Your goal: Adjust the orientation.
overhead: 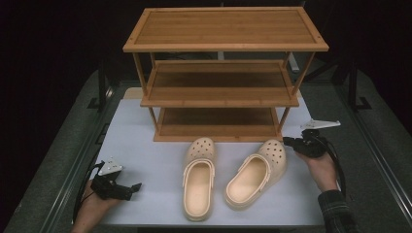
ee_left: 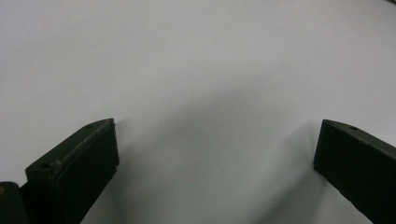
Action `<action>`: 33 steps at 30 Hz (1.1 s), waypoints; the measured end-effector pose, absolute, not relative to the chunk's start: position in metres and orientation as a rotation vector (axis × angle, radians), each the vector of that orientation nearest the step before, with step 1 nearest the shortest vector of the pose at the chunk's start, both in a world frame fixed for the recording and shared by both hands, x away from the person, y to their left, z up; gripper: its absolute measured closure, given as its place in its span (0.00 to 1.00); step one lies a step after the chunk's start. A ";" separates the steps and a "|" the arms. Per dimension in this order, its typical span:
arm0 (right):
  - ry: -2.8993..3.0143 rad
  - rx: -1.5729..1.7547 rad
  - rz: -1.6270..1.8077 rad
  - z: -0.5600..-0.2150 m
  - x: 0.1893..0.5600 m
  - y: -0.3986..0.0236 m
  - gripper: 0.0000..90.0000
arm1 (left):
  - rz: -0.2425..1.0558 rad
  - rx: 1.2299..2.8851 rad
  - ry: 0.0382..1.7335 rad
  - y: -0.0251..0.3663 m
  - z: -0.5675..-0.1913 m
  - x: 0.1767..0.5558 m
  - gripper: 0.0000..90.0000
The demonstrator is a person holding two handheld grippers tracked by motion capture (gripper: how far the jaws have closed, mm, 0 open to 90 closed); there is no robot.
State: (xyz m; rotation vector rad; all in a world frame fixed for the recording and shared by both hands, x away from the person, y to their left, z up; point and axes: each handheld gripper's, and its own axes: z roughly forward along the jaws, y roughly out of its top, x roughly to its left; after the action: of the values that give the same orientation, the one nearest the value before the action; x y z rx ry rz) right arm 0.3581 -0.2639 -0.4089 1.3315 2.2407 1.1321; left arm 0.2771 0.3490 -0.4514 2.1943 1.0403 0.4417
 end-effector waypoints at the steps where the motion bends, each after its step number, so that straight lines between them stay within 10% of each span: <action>1: 2.255 1.328 1.130 -0.410 0.362 -0.262 1.00 | 0.441 2.195 1.040 0.349 -0.451 0.277 0.00; 33: 2.332 1.243 1.128 -0.405 0.355 -0.231 1.00 | 0.440 2.194 1.040 0.349 -0.451 0.277 0.00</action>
State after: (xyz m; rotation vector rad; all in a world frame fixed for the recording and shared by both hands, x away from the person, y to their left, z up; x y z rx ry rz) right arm 0.3549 -0.2314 -0.4045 1.2425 2.3324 1.1277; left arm 0.2774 0.3491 -0.4515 2.1935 1.0402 0.4398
